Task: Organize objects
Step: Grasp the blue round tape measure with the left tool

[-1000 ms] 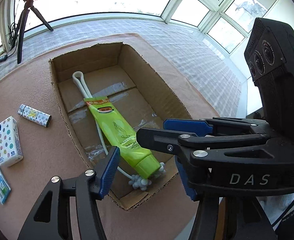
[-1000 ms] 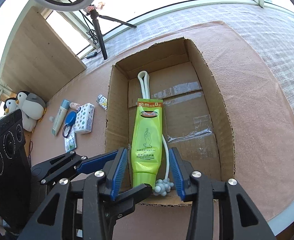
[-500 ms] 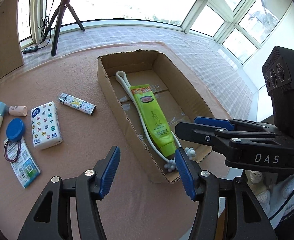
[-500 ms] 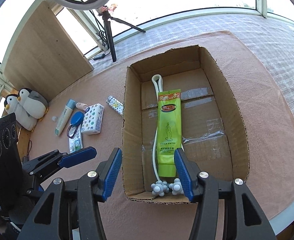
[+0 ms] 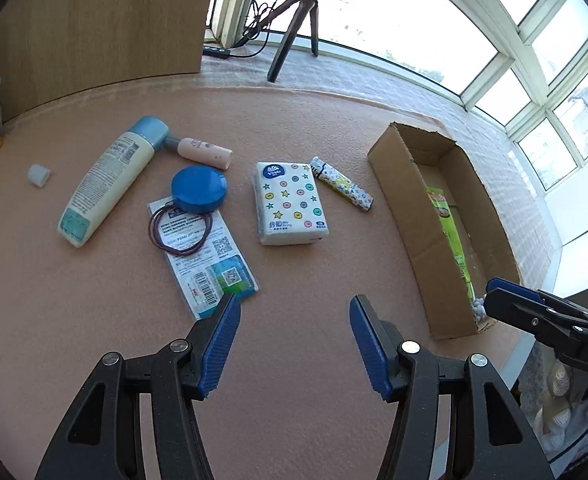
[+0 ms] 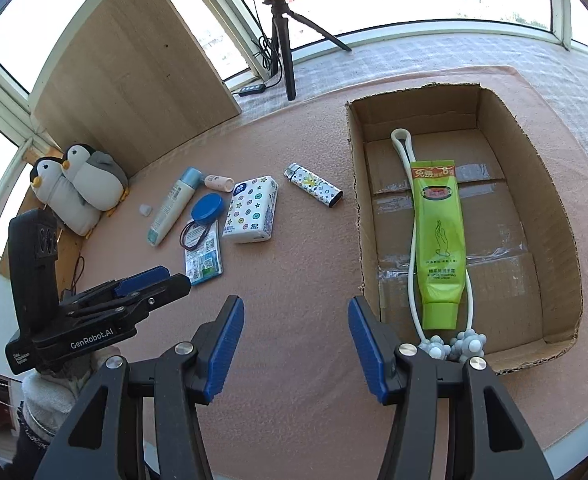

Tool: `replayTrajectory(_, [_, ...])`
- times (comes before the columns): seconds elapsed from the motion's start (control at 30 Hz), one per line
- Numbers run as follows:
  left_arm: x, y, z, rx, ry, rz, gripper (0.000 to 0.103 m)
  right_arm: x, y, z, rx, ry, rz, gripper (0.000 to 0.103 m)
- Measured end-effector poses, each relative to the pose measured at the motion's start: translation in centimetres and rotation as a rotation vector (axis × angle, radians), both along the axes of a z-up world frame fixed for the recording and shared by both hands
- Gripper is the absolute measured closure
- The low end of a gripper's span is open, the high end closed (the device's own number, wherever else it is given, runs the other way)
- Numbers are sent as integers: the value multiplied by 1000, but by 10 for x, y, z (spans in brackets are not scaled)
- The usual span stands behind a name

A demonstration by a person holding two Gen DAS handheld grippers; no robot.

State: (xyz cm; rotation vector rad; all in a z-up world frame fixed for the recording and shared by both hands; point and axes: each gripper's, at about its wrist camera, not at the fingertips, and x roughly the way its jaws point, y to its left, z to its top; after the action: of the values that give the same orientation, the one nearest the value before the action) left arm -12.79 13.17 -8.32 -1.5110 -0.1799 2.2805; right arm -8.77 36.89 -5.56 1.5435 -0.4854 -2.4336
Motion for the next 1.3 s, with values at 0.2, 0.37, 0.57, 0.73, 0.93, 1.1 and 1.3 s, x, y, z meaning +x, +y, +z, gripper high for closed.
replayTrajectory(0.2, [-36,-52,-4,-18,-6,115,43,1,-16,-1,-2,-10,19,52])
replayTrajectory(0.37, [-69,-55,-3,-42,-11,111,43,2,-20,-7,-2,-32,16,53])
replayTrajectory(0.57, [-107,-22,-5,-116,-11,34,43,9,-17,-8,-4,-41,1,53])
replayTrajectory(0.73, [-130,3,-21,-192,-38,0,43,18,-5,-11,0,-53,-24,53])
replayTrajectory(0.93, [-143,15,-37,-234,-73,-9,43,26,13,-16,-5,-68,-67,53])
replayTrajectory(1.1, [-151,16,-49,-242,-103,-10,43,29,18,-18,-17,-72,-79,53])
replayTrajectory(1.3, [-151,12,-59,-242,-116,21,52,29,14,-17,-14,-70,-71,53])
